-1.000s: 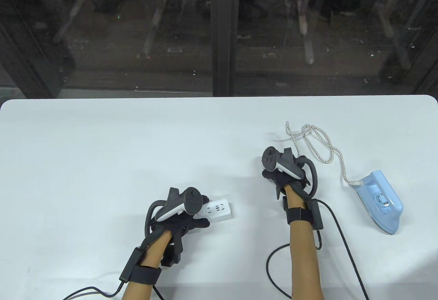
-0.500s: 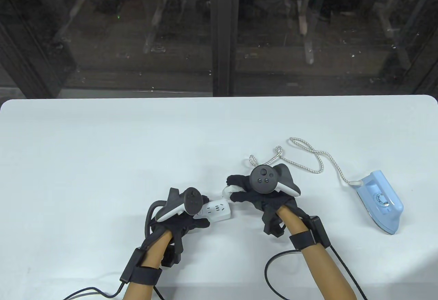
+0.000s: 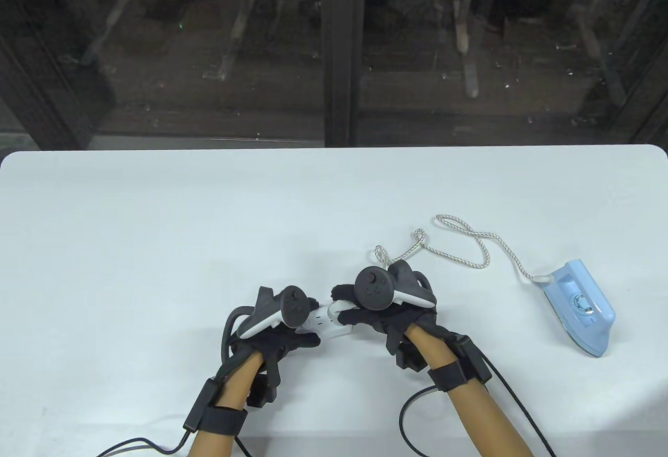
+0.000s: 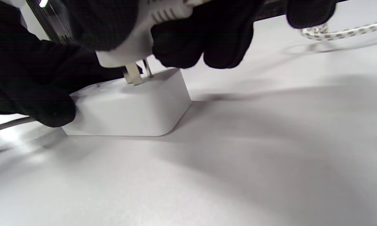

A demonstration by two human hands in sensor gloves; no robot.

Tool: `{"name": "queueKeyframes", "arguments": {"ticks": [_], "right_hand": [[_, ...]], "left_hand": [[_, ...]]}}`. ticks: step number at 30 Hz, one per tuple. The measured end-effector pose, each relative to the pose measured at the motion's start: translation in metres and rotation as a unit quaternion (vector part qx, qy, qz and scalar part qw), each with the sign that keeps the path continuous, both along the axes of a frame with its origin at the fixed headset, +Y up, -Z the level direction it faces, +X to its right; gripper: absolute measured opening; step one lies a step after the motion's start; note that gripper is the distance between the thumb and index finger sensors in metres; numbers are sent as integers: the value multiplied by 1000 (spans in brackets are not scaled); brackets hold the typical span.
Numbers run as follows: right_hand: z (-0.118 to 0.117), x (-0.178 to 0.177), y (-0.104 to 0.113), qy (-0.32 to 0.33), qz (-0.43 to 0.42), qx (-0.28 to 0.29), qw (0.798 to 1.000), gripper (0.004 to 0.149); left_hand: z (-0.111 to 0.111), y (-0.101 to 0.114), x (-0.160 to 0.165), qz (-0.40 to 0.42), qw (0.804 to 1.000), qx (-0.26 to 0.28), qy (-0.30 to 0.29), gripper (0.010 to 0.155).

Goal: Plug the electric iron into the power strip

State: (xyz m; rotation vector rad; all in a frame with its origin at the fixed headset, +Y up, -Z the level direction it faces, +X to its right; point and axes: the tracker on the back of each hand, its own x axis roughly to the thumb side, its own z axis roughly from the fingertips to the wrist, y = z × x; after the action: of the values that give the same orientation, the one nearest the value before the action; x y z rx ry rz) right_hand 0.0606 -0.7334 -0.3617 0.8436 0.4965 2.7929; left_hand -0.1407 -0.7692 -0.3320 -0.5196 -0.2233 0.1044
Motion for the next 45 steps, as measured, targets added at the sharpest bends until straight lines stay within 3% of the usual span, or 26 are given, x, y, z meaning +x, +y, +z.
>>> {"name": "queueKeyframes", "arguments": {"ticks": [4, 11, 14, 18, 22, 25, 28, 32, 37, 45], "right_hand": [[-2, -10, -5, -14, 45, 10, 999, 58], [1, -19, 2, -55, 99, -20, 993, 58], [6, -16, 0, -61, 88, -19, 994, 59], [14, -12, -4, -35, 81, 22, 996, 62], [18, 0, 6, -34, 30, 15, 999, 65], [22, 16, 28, -48, -17, 29, 998, 64], [26, 35, 47, -69, -46, 52, 995, 67], [28, 60, 56, -109, -28, 131, 985, 69], [24, 93, 40, -160, 27, 174, 971, 71], [16, 126, 2, -200, 137, 134, 961, 72]], "left_hand": [[0, 0, 1, -3, 1000, 0, -1, 76], [1, 1, 2, -12, 1000, 0, -1, 76], [1, 1, 2, -12, 1000, 1, -2, 76], [3, -1, 5, -19, 1000, 0, -11, 78], [5, 4, 5, -21, 1000, -4, -15, 88], [7, 23, -3, 7, 999, 38, 5, 85], [12, 44, -22, 48, 990, 119, 50, 82], [16, 55, -48, 4, 980, 176, 92, 81], [13, 45, -77, -96, 972, 164, 136, 80], [7, 19, -97, -120, 976, 82, 163, 80]]}}
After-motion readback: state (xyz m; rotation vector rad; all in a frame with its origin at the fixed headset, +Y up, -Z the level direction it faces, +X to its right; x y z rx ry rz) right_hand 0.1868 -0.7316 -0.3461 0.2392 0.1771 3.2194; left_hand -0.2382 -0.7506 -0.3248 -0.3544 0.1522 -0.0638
